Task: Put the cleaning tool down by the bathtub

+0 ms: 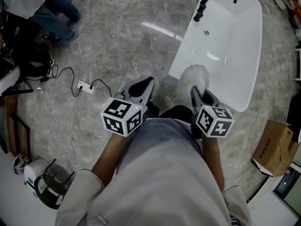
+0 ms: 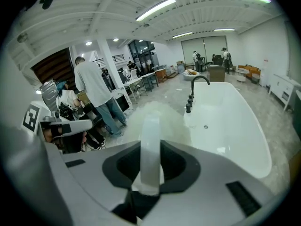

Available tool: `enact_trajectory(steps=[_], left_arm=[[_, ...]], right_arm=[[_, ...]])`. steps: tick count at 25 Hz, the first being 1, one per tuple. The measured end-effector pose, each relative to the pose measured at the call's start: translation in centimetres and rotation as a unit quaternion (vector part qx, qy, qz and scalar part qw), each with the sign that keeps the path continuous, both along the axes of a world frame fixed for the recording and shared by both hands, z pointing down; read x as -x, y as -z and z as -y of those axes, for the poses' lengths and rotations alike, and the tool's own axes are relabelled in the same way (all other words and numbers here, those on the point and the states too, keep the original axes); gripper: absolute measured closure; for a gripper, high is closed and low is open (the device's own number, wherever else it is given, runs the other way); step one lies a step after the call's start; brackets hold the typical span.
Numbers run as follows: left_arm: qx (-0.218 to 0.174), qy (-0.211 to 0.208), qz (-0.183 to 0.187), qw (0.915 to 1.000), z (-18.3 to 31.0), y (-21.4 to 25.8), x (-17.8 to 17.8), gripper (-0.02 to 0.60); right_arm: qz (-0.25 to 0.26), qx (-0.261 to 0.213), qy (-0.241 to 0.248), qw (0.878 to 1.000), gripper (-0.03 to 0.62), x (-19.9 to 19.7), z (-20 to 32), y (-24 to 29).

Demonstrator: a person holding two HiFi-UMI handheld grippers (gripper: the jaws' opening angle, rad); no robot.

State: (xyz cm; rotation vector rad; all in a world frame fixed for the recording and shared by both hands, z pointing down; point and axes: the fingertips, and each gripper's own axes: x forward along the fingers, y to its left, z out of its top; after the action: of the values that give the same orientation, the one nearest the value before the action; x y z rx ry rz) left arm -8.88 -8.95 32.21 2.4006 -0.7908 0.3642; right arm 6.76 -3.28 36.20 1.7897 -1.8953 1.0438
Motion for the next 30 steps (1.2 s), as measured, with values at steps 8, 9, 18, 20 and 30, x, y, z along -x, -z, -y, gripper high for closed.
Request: enact_trajectory(steps=[8, 9, 18, 20, 30], left_arm=[[0.017, -0.026, 0.013, 0.9994, 1.3, -1.5, -0.9, 0.572], [0.018, -0.027, 0.016, 0.9993, 1.5, -1.6, -1.0, 0.572], [0.036, -0.034, 0.028, 0.9984, 2.1, -2.1, -2.3, 0.572], [0.038, -0.038, 0.032, 0.998, 2.4, -2.4, -2.8, 0.571], [0.057, -0.044, 0.046, 0.9963, 3.2, -3.9, -4.0, 0.572]], right_arm=[[0.01, 0.018, -0.027, 0.999, 0.516, -1.6, 1.4, -1.4], [0.011, 0.019, -0.028, 0.999, 0.516, -1.8, 1.7, -1.6], [0.016, 0.034, -0.025, 0.999, 0.517, -3.4, 3.8, -2.6], [0.016, 0.036, -0.025, 0.999, 0.517, -4.0, 4.2, -2.9], [0.034, 0.061, -0.01, 0.998, 0.517, -4.8, 5.7, -4.9]])
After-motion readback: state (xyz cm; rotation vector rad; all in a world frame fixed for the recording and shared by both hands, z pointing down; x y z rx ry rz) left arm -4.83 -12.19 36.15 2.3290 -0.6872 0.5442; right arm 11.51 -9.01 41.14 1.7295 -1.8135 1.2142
